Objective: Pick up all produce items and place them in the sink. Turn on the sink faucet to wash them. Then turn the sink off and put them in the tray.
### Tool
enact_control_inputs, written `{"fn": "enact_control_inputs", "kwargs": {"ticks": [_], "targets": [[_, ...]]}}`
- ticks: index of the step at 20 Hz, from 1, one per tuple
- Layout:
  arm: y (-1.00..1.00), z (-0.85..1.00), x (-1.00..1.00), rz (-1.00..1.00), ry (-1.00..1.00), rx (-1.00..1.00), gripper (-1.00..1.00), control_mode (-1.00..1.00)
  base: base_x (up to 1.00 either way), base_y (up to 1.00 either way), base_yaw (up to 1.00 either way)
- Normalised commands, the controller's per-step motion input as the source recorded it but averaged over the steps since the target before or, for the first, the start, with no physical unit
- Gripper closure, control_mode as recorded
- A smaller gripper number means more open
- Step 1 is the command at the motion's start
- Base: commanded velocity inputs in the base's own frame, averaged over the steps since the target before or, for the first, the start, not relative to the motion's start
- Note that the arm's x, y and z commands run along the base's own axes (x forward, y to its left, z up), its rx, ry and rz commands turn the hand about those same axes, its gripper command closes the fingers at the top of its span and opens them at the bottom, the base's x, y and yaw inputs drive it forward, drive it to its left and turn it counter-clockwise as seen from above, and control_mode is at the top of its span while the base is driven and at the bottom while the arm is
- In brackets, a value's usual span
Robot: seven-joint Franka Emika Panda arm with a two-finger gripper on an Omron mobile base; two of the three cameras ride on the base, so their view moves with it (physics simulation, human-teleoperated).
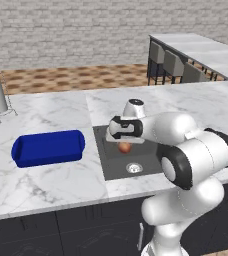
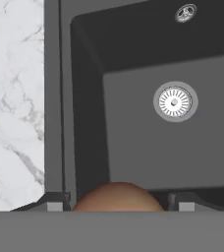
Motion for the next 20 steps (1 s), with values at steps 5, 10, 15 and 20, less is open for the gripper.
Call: {"fn": "enact_control_inputs", "kwargs": {"ticks": [5,10,15,20], "targets": [[-0.23,-0.2,0.5,0.0,0.0,0.0,1.0,-1.0,0.0,0.0,0.0],[-0.03,-0.48,0.34,0.0,0.0,0.0,1.0,-1.0,0.0,0.0,0.0],[0.0,-0.58,0.37,0.0,0.0,0.0,1.0,-1.0,0.0,0.0,0.0],[0.0,-0.52,0.39,0.0,0.0,-0.02,1.0,-1.0,0.0,0.0,0.0]]}}
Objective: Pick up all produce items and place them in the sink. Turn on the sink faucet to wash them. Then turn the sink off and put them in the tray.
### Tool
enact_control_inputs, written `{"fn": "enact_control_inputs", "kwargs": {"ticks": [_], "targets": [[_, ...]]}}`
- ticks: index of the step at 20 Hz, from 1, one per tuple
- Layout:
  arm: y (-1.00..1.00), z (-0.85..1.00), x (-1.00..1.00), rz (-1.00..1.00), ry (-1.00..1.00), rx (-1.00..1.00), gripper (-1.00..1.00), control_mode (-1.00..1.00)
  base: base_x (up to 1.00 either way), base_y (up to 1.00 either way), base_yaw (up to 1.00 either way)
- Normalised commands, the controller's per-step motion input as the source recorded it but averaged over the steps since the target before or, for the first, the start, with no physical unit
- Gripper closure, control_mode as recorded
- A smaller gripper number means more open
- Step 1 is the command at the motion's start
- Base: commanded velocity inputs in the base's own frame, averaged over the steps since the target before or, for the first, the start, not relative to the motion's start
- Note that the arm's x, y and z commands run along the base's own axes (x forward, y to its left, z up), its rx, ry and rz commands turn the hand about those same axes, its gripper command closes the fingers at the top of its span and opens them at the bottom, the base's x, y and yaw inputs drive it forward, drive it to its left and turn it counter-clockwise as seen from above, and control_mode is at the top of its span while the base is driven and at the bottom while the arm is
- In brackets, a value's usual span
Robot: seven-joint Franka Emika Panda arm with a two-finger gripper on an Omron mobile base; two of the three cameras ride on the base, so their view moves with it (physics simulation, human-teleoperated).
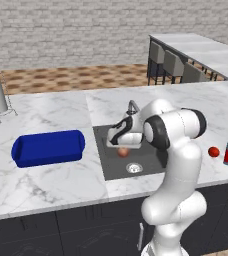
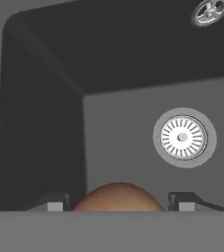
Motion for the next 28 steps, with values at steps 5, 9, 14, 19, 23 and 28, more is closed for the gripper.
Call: {"fn": "enact_control_inputs", "kwargs": {"ticks": [5,9,14,19,23,28], "targets": [[0.0,-0.49,0.39,0.0,-0.01,-0.05,1.0,-1.0,0.0,0.0,0.0],[0.0,-0.4,0.36,0.0,0.0,-0.05,1.0,-1.0,0.0,0.0,0.0],[-0.05,-0.33,0.39,0.0,0.0,-0.03,1.0,-1.0,0.0,0.0,0.0],[-0.06,-0.32,0.43,0.0,0.0,-0.01,1.0,-1.0,0.0,0.0,0.0],[-0.05,-0.38,0.29,0.0,0.0,-0.01,1.0,-1.0,0.0,0.0,0.0],[-0.08,-0.4,0.21,0.0,0.0,0.0,1.0,-1.0,0.0,0.0,0.0]]}}
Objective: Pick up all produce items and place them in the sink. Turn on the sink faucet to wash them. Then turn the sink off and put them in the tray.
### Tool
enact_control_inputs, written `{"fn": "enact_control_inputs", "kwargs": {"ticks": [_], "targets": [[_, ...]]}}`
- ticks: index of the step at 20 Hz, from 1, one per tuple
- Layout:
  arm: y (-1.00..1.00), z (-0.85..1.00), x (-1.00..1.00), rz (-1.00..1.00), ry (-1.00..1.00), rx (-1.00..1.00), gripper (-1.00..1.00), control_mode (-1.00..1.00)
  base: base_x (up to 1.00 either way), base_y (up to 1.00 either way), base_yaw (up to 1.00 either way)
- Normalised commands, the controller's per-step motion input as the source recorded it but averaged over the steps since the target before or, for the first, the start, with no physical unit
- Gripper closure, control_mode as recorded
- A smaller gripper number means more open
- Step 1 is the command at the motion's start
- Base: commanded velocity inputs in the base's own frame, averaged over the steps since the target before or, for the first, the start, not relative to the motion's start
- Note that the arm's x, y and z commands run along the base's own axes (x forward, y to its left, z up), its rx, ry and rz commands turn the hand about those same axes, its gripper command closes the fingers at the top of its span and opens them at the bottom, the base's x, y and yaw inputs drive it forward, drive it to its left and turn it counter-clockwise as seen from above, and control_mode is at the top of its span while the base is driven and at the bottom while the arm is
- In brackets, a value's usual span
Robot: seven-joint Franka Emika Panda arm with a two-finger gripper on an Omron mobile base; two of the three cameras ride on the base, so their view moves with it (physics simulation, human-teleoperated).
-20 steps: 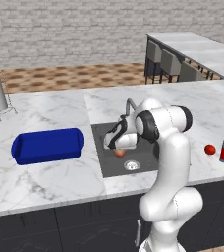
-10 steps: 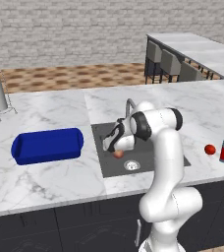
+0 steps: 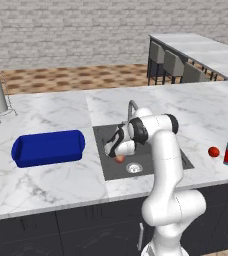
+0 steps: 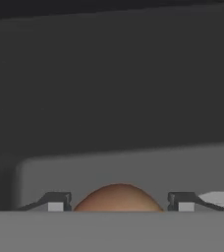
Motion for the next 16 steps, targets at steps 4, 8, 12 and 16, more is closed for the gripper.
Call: {"fn": "enact_control_inputs", "kwargs": {"ticks": [4,8,12,16], "targets": [[-0.07,-0.33,0.15,0.0,0.0,0.0,1.0,-1.0,0.0,0.0,0.0],[-0.08,-0.24,0.16,0.0,0.0,0.0,-1.0,-1.0,0.0,0.0,0.0],[-0.21,-0.07,0.07,0.0,0.0,0.0,-1.0,-1.0,0.0,0.0,0.0],[-0.15,0.0,0.05,0.0,0.0,0.0,-1.0,-1.0,0.0,0.0,0.0]]}}
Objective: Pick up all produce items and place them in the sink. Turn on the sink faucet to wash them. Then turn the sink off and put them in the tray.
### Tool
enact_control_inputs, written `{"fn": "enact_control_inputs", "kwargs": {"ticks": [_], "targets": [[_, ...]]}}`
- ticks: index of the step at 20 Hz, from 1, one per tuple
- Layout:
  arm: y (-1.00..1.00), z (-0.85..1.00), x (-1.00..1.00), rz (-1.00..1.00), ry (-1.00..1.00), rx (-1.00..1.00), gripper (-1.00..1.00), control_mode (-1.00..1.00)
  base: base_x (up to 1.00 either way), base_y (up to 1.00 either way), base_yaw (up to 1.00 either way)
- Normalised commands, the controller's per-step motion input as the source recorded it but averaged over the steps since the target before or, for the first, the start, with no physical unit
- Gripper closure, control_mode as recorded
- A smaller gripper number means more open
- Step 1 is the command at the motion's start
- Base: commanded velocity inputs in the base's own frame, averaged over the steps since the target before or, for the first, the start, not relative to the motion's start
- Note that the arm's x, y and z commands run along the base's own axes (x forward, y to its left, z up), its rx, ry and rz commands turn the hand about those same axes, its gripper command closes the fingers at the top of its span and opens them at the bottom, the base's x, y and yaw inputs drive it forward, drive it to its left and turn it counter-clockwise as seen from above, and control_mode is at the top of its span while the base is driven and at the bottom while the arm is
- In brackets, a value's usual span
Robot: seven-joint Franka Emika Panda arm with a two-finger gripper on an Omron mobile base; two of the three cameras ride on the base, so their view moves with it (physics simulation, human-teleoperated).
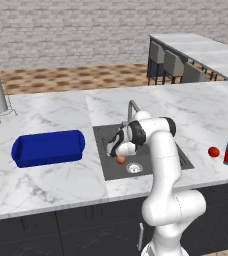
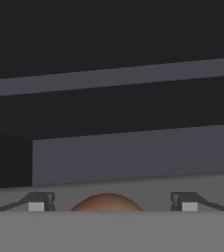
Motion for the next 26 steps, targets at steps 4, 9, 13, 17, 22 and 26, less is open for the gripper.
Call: {"fn": "enact_control_inputs", "kwargs": {"ticks": [4,9,13,17,22,26], "targets": [[-0.06,0.24,-0.08,0.0,-0.01,0.0,-1.0,-1.0,0.0,0.0,0.0],[0.0,0.9,-0.43,0.0,-0.05,0.0,-1.0,-1.0,0.0,0.0,0.0],[0.0,1.0,-0.33,0.0,0.0,0.0,-1.0,-1.0,0.0,0.0,0.0],[-0.06,0.95,-0.46,0.0,0.0,0.0,-1.0,-1.0,0.0,0.0,0.0],[-0.19,0.88,-0.5,0.0,0.03,0.0,-1.0,-1.0,0.0,0.0,0.0],[-0.21,0.83,-0.35,0.0,0.09,0.0,-1.0,-1.0,0.0,0.0,0.0]]}}
